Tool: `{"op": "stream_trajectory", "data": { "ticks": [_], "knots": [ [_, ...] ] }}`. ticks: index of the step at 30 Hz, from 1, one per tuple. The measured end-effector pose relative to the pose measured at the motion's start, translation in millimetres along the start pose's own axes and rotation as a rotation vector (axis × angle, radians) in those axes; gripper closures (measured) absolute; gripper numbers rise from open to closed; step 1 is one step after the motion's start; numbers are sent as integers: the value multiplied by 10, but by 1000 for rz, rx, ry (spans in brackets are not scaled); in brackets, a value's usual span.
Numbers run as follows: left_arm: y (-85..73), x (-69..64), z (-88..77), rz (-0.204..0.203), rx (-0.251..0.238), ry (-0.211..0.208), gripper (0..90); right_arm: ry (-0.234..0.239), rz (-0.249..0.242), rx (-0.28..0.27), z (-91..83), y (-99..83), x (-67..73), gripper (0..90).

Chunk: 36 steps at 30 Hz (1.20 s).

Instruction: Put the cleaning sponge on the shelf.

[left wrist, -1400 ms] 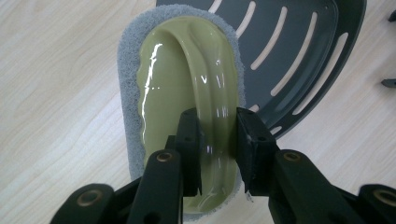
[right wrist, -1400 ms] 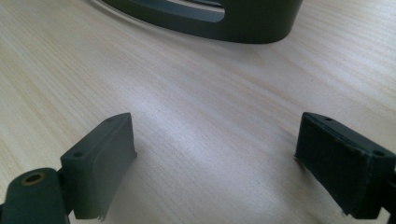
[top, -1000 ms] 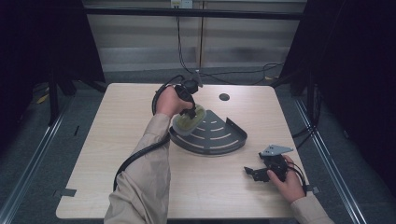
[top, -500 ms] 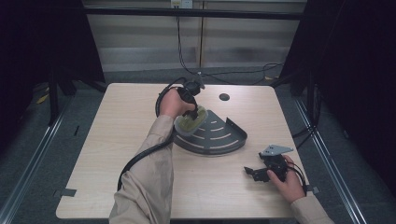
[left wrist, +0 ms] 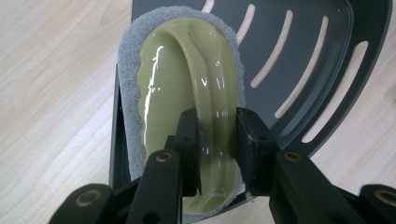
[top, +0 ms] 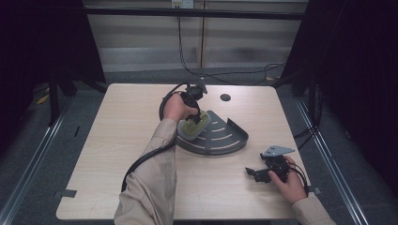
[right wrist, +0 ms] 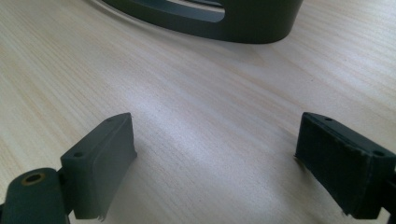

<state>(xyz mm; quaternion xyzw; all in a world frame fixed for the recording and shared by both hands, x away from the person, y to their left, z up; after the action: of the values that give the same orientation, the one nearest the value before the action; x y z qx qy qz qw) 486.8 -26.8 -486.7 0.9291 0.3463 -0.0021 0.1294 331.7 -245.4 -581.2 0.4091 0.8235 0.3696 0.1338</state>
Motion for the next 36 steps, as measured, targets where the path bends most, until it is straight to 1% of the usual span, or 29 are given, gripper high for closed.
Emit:
{"op": "stream_trajectory", "data": {
  "ticks": [3,4,5,6,8,9,10,12,18,19,23,29,35,36],
  "knots": [
    [-1,-2,28,-1,2,-2,719,0,0,0,0,0,0,110],
    [-3,4,54,9,5,-5,718,0,1,0,0,0,0,111],
    [-3,4,54,9,5,-5,718,0,1,0,0,0,0,111],
    [-8,-3,68,-6,7,-4,718,0,0,0,0,0,0,111],
    [-14,1,89,-7,10,-3,717,0,0,0,0,0,0,111],
    [-17,9,97,-1,10,0,717,0,0,0,0,0,0,111],
    [-20,4,105,-10,11,-2,716,0,0,0,0,0,0,111],
    [-23,5,118,-12,11,-2,714,0,1,0,0,0,1,111],
    [-35,2,154,-2,21,-3,714,0,1,0,0,0,0,110],
    [-38,-1,161,-8,23,-3,714,0,1,0,0,0,0,110],
    [-53,10,182,-6,30,0,714,0,1,0,0,0,0,111],
    [-65,23,199,-9,28,1,714,0,1,0,0,0,0,111],
    [-61,31,220,-2,22,2,713,0,2,1,0,-1,1,111],
    [-60,29,224,-7,21,2,713,0,2,0,0,0,1,111]
  ]
}}
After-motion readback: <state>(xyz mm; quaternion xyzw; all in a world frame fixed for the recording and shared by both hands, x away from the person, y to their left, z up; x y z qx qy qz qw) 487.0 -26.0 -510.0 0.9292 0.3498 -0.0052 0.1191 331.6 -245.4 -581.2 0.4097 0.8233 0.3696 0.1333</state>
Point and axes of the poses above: each handheld gripper's, and its own axes: z roughly forward along the jaws, y roughly out of its top, x roughly to its left, the point moved 10 cm from there along z, roughly forward along the jaws, and after that the axes turned 5 degrees about y, right-handed, at the moved point
